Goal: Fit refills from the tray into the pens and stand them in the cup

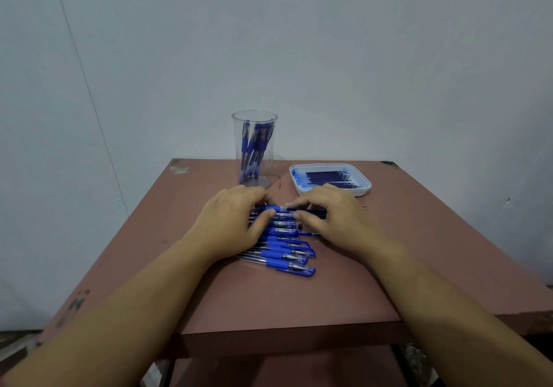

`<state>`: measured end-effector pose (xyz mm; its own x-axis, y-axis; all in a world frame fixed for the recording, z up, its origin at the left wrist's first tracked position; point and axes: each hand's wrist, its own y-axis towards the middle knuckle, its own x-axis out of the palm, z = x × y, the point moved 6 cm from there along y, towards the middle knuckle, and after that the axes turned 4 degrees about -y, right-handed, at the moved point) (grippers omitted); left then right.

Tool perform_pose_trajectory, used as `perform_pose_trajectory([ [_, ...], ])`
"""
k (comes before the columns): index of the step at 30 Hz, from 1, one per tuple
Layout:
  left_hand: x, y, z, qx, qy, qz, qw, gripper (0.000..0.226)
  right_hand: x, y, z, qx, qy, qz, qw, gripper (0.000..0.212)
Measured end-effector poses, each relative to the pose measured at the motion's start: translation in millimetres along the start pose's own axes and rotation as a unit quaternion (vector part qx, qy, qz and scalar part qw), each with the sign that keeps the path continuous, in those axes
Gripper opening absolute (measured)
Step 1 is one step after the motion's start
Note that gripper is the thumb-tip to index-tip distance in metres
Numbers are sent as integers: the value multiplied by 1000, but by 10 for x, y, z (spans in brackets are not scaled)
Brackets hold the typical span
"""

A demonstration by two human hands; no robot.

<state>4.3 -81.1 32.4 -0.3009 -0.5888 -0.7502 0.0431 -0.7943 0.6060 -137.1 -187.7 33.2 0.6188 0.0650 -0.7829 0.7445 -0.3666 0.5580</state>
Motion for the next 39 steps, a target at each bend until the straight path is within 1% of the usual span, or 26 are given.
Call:
perform_pose_trajectory([
  [4,-20,-2,-37,-10,-2,5,1000,11,-29,-17,82,24,21,-4,999,17],
  [8,-37,1,-128,-31,-4,13,999,10,-148,-69,263,69,31,12,997,18],
  [10,-36,1,-168,-37,-2,12,999,11,-195,-88,362,87,19,11,996,17],
  [13,-38,-1,-191,-40,-4,15,999,13,-189,-81,507,104,-26,-13,994,15],
  [15,-37,-2,-186,-39,-4,14,999,13,-171,-65,565,106,-55,-27,992,14],
  [20,-30,7,-192,-44,-7,11,999,13,-136,-58,572,112,-83,-58,989,13],
  [30,-23,0,-182,-47,-5,5,999,14,-127,-48,522,97,-88,-56,990,14],
  [39,-27,-4,-170,-46,-2,4,999,14,-107,-42,535,105,-92,-71,988,17],
])
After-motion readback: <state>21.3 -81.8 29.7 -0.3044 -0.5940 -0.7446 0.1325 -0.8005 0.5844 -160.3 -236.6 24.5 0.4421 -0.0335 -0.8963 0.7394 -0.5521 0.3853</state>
